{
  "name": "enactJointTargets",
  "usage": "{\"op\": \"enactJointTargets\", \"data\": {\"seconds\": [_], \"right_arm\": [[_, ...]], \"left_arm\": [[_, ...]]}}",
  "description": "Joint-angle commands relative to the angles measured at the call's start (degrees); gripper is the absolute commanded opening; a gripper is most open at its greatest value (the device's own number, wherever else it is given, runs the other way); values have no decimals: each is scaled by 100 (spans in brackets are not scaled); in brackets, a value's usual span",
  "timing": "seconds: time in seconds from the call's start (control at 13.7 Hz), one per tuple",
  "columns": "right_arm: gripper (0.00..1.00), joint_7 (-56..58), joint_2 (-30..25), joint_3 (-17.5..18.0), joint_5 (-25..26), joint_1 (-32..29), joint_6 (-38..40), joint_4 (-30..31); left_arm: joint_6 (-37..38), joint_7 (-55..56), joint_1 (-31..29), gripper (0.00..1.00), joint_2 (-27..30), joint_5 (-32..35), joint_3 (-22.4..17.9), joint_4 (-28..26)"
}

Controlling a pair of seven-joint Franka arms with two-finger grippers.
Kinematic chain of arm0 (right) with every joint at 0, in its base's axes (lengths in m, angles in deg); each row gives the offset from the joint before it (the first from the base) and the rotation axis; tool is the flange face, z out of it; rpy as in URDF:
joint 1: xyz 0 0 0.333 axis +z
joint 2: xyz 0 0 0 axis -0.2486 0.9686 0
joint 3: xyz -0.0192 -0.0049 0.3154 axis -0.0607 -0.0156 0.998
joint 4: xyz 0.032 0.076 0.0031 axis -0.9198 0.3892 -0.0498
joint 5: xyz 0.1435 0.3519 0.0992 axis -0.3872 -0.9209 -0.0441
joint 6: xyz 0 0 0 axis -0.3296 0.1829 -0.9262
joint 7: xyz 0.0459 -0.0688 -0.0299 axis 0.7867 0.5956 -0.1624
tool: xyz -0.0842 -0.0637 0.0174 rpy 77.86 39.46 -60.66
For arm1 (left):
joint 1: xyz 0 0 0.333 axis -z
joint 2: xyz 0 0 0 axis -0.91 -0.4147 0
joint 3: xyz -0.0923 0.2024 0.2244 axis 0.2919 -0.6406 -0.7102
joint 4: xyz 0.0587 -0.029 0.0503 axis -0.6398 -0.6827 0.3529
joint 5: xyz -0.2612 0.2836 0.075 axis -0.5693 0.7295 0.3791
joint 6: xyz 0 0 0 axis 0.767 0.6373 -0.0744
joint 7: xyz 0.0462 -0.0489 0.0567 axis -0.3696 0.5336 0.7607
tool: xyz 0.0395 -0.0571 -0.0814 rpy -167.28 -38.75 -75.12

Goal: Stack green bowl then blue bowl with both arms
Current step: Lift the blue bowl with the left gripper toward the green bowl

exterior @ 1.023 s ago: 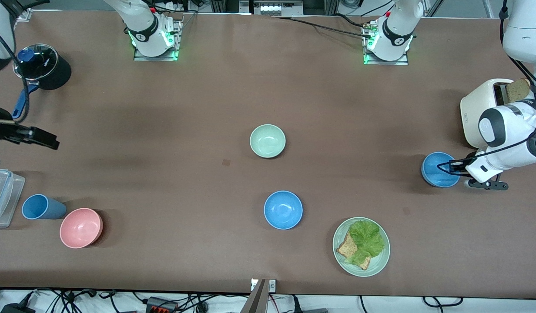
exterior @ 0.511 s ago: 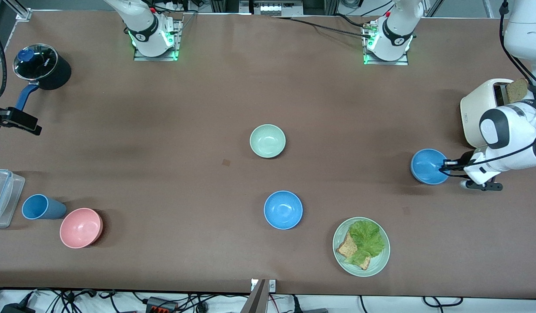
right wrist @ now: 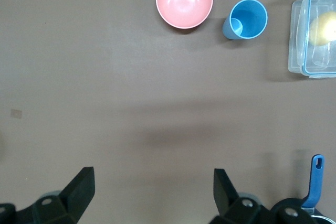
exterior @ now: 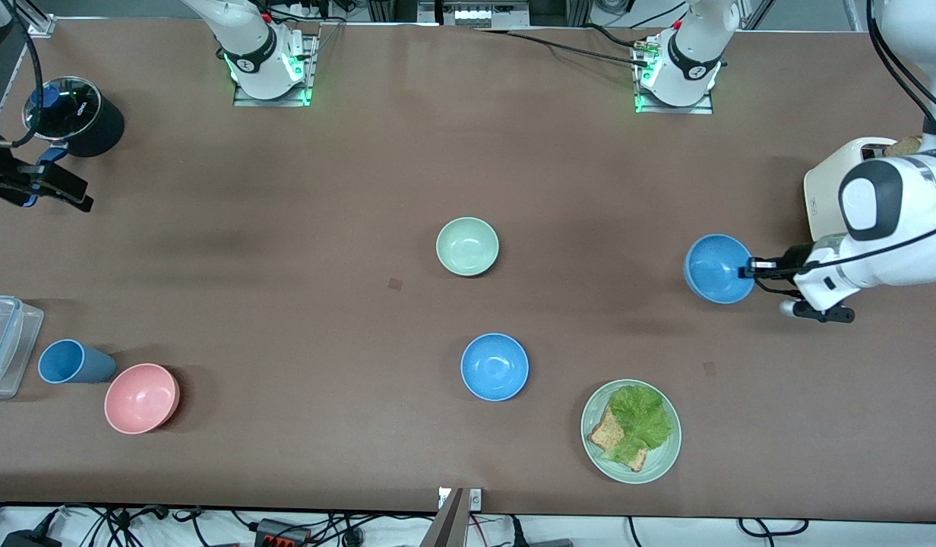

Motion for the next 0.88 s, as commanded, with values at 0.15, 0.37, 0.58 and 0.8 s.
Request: {"op": "enactJointTargets", "data": {"seconds": [0.15,0.37,0.58,0.8], "right_arm": [[100,132,-147,32,-27,-35,-93,202],[100,150,-156,41,-53,-35,-6,211],[100,185,-165,41,-36,-35,30,220],[100,220,-165,41,-27,-35,-49,228]], "left_arm": [[-328,2064,-71,2,384,-92,1531,-381],[-1189,3900,209,1,138,-92,2376,-398],[-2120,5430,1113,1,-3,-75,2396,-573],[-2922,6268,1625,1,6,-31,2387,-1048]]}}
